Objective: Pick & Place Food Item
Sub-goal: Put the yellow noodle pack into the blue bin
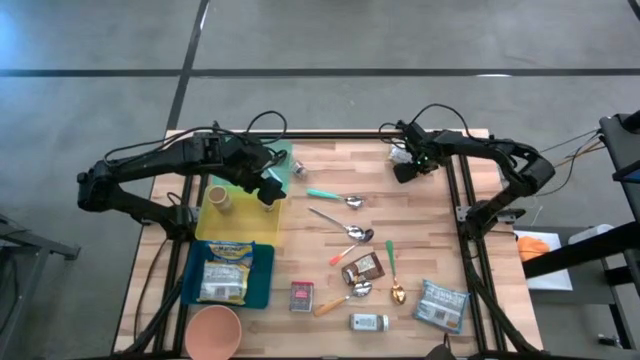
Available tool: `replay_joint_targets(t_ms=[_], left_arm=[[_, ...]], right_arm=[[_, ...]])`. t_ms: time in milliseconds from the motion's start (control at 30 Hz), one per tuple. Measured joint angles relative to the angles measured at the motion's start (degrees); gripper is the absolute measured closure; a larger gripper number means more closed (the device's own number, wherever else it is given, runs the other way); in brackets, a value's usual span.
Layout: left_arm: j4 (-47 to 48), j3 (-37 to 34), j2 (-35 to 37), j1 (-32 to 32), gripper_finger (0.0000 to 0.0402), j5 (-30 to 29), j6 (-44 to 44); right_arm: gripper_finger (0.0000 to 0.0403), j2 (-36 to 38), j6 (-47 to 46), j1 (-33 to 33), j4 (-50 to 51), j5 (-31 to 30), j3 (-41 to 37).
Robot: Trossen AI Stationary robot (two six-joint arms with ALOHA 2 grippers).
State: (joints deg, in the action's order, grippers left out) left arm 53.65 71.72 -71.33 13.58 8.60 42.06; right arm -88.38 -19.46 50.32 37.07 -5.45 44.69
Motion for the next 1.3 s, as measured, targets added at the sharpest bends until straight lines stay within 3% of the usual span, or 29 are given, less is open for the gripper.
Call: replay_joint_targets(t_ms=[333,700,933,1133,1300], left_arm=[[-0.02,0.0,0.0,0.0,0.0064,0.0,0.42],[0.0,0.0,0.0,0.0,0.0064,0.0,0.42],[-0.83,0.0,0.0,-0.03,0.0064,-0.02,-2.25],[-6.98,-0.02,-0.07,-0.04,0.0064,-0.06,-8.38],[-15.2,-0.02,-0.17,-0.22,0.0064,-0.23,-13.05]], right_arm=[[0.0383,1.61,1.8,-0.02,-0.09,-0.02,0.02],[0.0395,5.31,0.14,-0.36,0.41,7.57,0.02],[0.0395,15.42,-3.69,-2.13,0.05,17.68,0.04],[0.0395,25.35,-8.66,-4.51,-0.17,26.32,0.04],[0.0395,32.04,-14.79,-8.05,-2.58,28.33,0.04]])
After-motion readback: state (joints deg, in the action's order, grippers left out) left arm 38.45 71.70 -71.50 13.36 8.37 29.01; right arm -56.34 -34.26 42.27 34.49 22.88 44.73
